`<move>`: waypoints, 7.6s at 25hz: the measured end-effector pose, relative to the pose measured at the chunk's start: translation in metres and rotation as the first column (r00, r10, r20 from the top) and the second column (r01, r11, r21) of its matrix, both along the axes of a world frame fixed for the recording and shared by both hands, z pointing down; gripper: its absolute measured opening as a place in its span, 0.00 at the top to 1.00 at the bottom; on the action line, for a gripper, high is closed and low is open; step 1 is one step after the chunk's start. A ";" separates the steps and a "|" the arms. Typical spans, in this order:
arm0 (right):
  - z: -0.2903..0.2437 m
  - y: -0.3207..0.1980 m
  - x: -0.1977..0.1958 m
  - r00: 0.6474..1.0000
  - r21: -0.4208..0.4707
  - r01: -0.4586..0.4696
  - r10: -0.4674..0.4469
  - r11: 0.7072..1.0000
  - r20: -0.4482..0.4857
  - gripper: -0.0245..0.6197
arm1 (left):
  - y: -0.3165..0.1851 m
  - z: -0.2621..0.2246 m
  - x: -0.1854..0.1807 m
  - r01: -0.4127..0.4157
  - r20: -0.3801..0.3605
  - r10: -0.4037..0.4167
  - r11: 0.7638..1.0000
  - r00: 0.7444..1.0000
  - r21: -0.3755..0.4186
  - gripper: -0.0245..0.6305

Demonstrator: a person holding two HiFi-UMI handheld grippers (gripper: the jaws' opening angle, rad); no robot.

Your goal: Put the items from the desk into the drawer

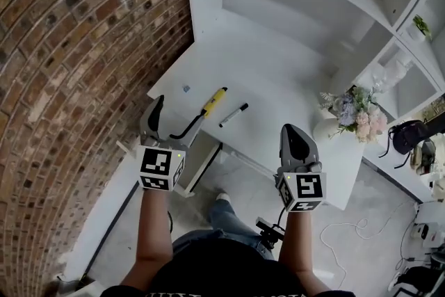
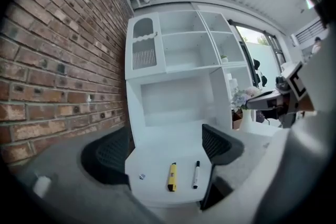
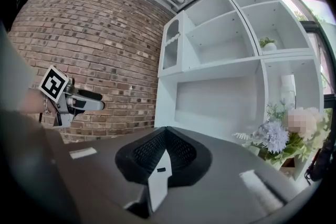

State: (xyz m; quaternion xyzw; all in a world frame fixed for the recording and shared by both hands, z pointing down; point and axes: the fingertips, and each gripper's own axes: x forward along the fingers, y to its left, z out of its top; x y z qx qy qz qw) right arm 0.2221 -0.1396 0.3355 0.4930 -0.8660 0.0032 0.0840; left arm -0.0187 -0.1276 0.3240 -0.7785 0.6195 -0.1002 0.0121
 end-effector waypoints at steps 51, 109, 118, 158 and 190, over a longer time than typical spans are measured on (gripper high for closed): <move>0.099 -0.032 0.024 0.989 -0.256 -0.142 0.127 0.956 -0.074 0.95 | -0.121 0.261 0.116 -0.210 0.037 0.332 0.676 0.942 -0.706 0.86; 0.141 0.064 -0.114 0.959 -0.354 -0.283 0.255 0.891 -0.124 0.95 | 0.037 0.243 -0.061 -0.528 -0.328 0.414 0.686 0.849 -0.501 0.86; 0.149 0.069 -0.091 0.952 -0.379 -0.305 0.283 0.874 -0.113 0.95 | 0.056 0.322 -0.045 -0.427 -0.296 0.317 0.529 0.901 -0.733 0.86; 0.204 0.083 -0.037 0.926 -0.490 -0.373 0.346 0.788 -0.149 0.95 | 0.058 0.496 -0.005 -0.177 -0.159 0.107 0.188 0.981 -0.966 0.70; 0.067 0.036 -0.040 0.959 -0.226 -0.278 0.281 0.934 -0.018 0.95 | -0.034 0.209 -0.042 -0.249 -0.194 0.172 0.826 0.966 -0.505 0.70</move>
